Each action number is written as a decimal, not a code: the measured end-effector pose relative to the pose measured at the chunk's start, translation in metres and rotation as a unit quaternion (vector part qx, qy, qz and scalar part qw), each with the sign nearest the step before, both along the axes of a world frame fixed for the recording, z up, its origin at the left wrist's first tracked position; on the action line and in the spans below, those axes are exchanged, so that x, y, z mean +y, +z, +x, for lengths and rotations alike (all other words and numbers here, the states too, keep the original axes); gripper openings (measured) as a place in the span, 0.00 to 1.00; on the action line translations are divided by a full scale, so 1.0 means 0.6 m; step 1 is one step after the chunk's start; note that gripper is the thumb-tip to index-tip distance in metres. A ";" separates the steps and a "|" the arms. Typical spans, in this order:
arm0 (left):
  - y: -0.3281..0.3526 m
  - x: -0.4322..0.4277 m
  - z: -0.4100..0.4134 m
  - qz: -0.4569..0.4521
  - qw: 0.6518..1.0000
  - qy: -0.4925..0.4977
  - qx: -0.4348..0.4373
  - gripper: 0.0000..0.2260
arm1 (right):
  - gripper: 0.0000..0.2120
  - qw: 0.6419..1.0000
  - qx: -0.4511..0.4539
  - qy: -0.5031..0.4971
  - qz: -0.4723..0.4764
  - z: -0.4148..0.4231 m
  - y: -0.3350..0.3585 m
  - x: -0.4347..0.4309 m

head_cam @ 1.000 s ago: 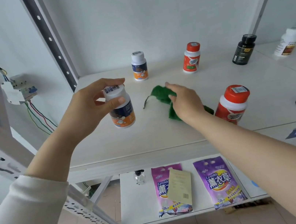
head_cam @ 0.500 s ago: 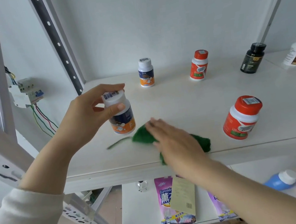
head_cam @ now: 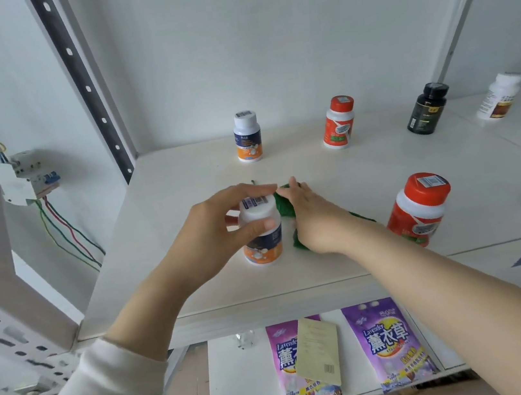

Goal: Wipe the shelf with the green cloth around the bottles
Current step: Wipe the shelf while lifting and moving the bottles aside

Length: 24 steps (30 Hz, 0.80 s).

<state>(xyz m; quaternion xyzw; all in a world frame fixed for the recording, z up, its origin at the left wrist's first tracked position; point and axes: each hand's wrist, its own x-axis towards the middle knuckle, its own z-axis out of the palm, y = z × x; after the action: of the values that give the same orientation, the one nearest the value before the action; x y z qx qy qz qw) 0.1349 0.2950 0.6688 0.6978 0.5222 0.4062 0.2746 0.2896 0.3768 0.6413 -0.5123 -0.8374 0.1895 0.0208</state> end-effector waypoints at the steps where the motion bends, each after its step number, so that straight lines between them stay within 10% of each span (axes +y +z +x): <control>1: -0.001 0.001 0.005 0.003 1.000 -0.008 0.000 0.17 | 0.32 1.000 -0.004 0.000 -0.010 0.003 0.002 0.001; 13: -0.009 0.015 0.026 0.046 0.999 -0.007 -0.007 0.25 | 0.34 0.928 -0.310 0.201 -0.045 0.006 0.096 0.099; 24: 0.030 0.291 -0.007 -0.006 0.972 0.219 0.080 0.28 | 0.30 0.925 -0.181 0.330 -0.049 0.056 0.058 0.130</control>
<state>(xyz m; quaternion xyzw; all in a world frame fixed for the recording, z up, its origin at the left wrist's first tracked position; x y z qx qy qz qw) 0.1309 0.4698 0.6867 0.5950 0.6848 0.3966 0.1404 0.3231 0.4548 0.6762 -0.2331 -0.9381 0.1303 -0.2204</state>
